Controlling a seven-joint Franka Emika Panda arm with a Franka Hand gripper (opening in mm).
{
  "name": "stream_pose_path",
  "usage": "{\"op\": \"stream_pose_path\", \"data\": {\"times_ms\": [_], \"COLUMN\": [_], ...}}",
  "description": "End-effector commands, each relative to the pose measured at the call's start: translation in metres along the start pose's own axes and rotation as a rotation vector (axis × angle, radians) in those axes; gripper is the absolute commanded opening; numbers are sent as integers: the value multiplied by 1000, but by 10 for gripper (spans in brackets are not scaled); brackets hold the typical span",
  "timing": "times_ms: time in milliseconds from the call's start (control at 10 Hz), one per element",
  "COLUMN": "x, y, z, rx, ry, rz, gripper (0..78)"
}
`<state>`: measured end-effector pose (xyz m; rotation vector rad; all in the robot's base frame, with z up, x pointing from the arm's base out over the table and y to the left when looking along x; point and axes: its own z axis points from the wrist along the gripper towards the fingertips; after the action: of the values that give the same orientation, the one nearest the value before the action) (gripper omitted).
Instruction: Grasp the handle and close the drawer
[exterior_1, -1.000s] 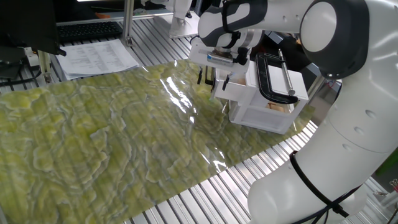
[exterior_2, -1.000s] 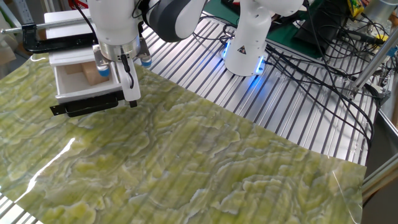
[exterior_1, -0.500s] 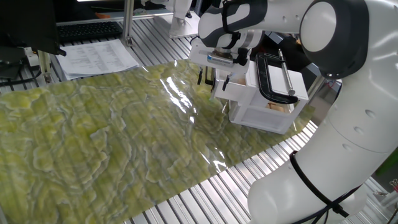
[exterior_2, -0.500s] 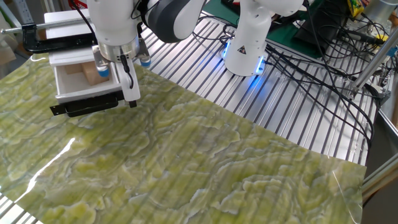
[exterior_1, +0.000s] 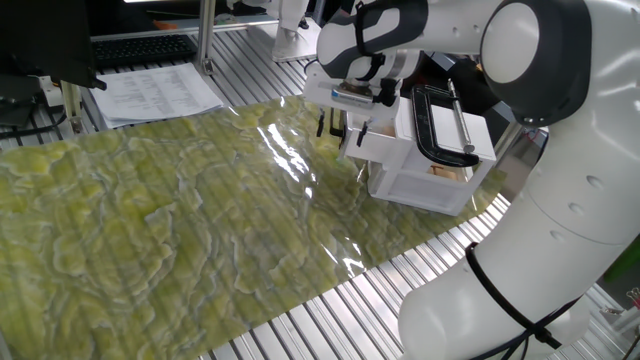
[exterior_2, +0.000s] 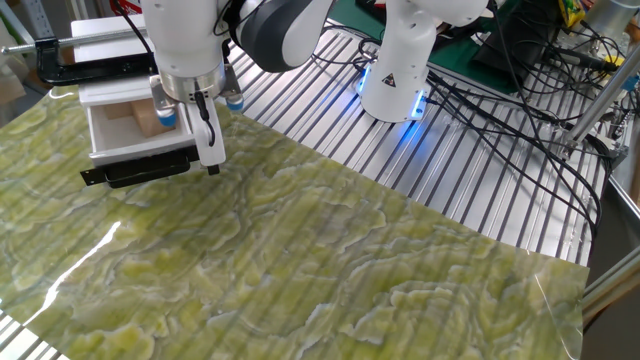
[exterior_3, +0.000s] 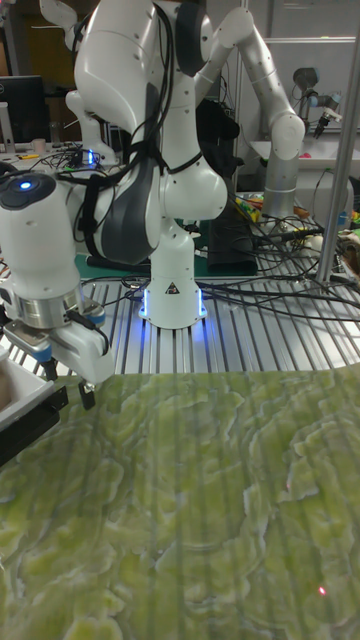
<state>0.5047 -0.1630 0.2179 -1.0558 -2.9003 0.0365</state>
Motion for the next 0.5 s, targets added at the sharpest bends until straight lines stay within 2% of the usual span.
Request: {"op": "stream_pose_path", "data": {"times_ms": [100,500], "x": [-1,-1], "y": [0,1], "z": [-1,0], "rx": [-1,2], "ry": [-4,-7], "rz": [2,6], "gripper": [774,774]}}
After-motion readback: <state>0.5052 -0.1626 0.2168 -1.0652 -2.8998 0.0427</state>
